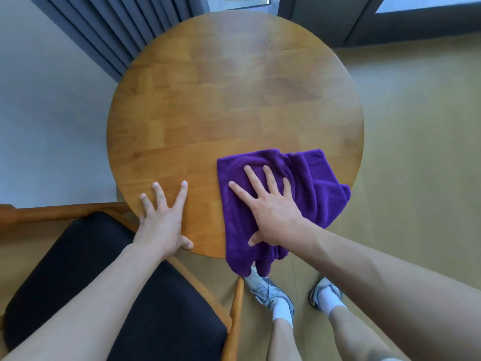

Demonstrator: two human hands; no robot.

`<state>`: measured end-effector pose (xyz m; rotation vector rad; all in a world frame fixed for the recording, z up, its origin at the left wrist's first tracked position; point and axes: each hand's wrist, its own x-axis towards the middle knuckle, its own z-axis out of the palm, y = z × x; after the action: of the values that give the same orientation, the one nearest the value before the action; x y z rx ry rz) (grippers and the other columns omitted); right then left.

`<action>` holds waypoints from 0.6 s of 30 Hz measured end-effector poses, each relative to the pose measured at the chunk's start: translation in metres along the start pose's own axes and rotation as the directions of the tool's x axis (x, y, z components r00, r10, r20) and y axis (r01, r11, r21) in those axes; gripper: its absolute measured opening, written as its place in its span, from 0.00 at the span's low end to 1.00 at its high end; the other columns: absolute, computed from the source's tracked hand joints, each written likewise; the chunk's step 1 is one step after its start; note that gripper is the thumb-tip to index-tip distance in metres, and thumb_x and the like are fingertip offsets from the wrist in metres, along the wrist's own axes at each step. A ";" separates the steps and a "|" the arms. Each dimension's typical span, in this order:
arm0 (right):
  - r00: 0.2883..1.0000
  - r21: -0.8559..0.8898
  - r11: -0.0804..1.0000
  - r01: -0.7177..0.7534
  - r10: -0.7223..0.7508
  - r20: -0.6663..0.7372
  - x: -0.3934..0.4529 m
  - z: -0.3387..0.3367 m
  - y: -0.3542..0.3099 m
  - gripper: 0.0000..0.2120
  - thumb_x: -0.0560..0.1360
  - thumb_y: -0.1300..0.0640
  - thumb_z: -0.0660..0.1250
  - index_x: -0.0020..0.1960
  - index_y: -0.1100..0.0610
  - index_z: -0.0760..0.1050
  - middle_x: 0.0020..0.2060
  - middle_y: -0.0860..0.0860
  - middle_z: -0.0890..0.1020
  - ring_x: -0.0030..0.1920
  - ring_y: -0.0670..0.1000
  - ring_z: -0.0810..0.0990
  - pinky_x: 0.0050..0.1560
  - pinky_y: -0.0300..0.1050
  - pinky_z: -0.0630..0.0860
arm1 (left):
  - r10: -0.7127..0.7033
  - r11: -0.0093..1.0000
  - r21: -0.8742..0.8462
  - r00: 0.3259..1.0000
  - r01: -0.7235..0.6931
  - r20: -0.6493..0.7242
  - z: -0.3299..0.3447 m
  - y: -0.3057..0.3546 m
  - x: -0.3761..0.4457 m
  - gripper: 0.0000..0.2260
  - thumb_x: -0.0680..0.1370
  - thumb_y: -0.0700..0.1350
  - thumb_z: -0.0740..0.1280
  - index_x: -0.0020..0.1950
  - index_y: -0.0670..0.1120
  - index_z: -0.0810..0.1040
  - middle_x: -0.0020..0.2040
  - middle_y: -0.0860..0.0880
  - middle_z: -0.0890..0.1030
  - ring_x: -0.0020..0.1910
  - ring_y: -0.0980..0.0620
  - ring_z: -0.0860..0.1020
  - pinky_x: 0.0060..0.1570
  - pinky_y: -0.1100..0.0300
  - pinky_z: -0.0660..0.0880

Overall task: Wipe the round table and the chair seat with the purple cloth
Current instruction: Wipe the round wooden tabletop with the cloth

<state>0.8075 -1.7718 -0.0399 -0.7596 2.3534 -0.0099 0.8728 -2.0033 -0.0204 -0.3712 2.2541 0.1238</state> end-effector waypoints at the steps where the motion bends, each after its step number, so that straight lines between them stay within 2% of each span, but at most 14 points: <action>1: 1.000 0.006 1.000 -0.024 0.024 0.007 0.000 -0.001 -0.005 0.72 0.59 0.35 0.82 0.80 0.40 0.29 0.79 0.52 0.27 0.78 0.66 0.29 0.73 0.77 0.42 | -0.004 1.000 -0.004 1.000 0.004 -0.003 -0.001 0.000 0.000 0.64 0.70 0.56 0.80 0.77 0.61 0.24 0.79 0.39 0.28 0.79 0.28 0.36 0.76 0.35 0.59; 4: 0.995 0.051 0.994 -0.099 0.098 0.019 0.000 0.003 -0.035 0.73 0.59 0.37 0.83 0.80 0.44 0.29 0.77 0.57 0.25 0.76 0.70 0.27 0.70 0.82 0.40 | -0.021 1.000 -0.012 1.000 0.020 -0.023 -0.002 0.003 -0.001 0.63 0.70 0.55 0.80 0.78 0.61 0.26 0.80 0.39 0.30 0.80 0.29 0.37 0.76 0.35 0.60; 8: 0.997 0.036 0.997 -0.071 0.070 0.020 0.002 0.008 -0.053 0.71 0.62 0.36 0.81 0.81 0.46 0.28 0.77 0.59 0.24 0.75 0.71 0.26 0.69 0.83 0.39 | -0.038 0.999 -0.003 0.999 0.037 -0.018 -0.005 0.007 -0.003 0.63 0.70 0.55 0.80 0.79 0.61 0.27 0.81 0.39 0.30 0.80 0.30 0.38 0.76 0.37 0.61; 14: 0.992 -0.045 0.992 0.119 -0.120 -0.026 -0.009 0.008 0.023 0.70 0.59 0.30 0.79 0.81 0.41 0.30 0.80 0.47 0.30 0.80 0.60 0.31 0.77 0.71 0.41 | -0.027 1.000 0.013 1.000 0.027 -0.002 -0.008 0.008 -0.006 0.63 0.70 0.58 0.80 0.78 0.61 0.25 0.81 0.39 0.30 0.80 0.30 0.39 0.76 0.36 0.61; 18: 0.998 0.000 1.000 0.024 -0.024 -0.051 -0.013 0.004 0.055 0.71 0.56 0.26 0.77 0.80 0.39 0.30 0.80 0.45 0.30 0.80 0.60 0.30 0.77 0.73 0.41 | -0.019 0.999 0.043 0.999 0.020 -0.027 -0.011 0.007 -0.010 0.65 0.68 0.59 0.80 0.78 0.60 0.26 0.81 0.39 0.31 0.81 0.31 0.41 0.76 0.37 0.62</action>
<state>0.7892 -1.7186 -0.0461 -0.7963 2.3921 -0.0410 0.8688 -1.9964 -0.0064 -0.3738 2.2747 0.0596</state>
